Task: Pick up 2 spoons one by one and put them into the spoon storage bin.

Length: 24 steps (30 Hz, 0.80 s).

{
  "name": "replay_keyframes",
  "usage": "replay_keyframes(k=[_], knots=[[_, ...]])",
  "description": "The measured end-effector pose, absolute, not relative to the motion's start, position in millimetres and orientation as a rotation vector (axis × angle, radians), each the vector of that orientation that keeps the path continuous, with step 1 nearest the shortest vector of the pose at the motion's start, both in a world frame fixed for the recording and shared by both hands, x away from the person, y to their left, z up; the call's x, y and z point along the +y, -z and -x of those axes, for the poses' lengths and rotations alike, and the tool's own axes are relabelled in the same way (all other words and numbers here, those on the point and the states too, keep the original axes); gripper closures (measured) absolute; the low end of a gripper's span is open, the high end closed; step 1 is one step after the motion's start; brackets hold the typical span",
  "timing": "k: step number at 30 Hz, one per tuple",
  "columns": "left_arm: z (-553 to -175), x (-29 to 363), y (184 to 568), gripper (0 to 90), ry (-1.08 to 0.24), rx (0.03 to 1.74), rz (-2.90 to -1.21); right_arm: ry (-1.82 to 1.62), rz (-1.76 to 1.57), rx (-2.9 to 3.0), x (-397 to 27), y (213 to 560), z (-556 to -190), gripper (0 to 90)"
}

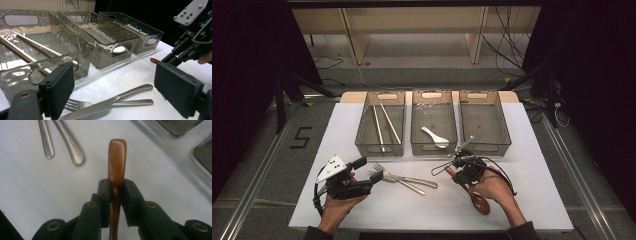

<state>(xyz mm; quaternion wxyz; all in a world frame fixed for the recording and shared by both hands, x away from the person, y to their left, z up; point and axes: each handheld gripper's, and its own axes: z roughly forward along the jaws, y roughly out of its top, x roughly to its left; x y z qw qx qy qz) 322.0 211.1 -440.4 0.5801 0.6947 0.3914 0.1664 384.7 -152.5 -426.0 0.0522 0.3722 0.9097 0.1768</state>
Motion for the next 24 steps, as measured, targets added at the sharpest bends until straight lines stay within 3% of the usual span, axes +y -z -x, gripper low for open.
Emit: replay_keyframes(k=[24], knots=[[-322.0, 211.3, 440.5, 16.2, -0.39, 0.916, -1.622, -0.686, -1.127, 2.678, -159.3, 395.7, -390.8, 78.1]])
